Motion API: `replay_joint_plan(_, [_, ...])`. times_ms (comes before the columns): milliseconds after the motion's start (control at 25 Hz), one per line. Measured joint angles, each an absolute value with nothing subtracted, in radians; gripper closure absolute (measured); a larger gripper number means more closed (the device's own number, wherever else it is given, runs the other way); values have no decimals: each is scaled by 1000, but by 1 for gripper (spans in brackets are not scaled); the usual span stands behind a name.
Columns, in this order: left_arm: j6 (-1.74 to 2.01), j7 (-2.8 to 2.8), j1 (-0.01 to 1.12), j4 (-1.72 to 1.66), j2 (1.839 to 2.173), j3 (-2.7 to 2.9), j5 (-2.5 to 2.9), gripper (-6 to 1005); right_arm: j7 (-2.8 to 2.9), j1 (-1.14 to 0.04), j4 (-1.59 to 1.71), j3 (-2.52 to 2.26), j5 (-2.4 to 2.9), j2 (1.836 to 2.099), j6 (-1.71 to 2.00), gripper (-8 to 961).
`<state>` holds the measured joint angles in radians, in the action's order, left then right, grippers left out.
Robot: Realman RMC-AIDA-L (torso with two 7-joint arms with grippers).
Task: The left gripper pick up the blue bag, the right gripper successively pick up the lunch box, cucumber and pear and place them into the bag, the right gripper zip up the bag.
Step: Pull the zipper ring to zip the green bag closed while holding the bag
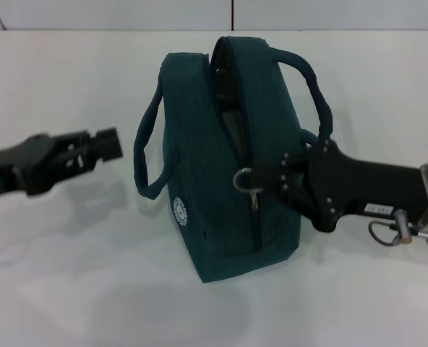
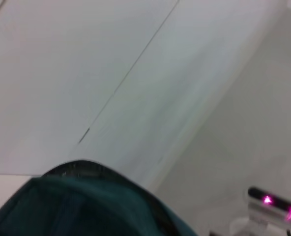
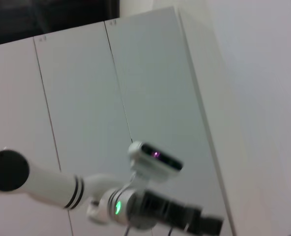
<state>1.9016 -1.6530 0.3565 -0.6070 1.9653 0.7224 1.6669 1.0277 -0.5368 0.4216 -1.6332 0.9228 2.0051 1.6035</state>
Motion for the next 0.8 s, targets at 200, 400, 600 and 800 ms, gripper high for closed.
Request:
replay_joint_plan(200, [1906,-1490,284,-585,2012,724,1658,644,1028,-545,448,-1608,925,2000,1598,937])
replay_joint_plan(400, [1903,-1302,267,-476,2054,732,1687,576,1013,-570,452,-1590,926,2001,1586,937])
replay_joint_plan(600, [1873,-1176,265,-392,2082,732,1697,370,1007,-599,452,-1588,926,2004,1566,938])
replay_joint_plan(800, [1822,-1120,297,-309,2087,733,1697,349,982,-620,453,-1576,926,2009,1541,938])
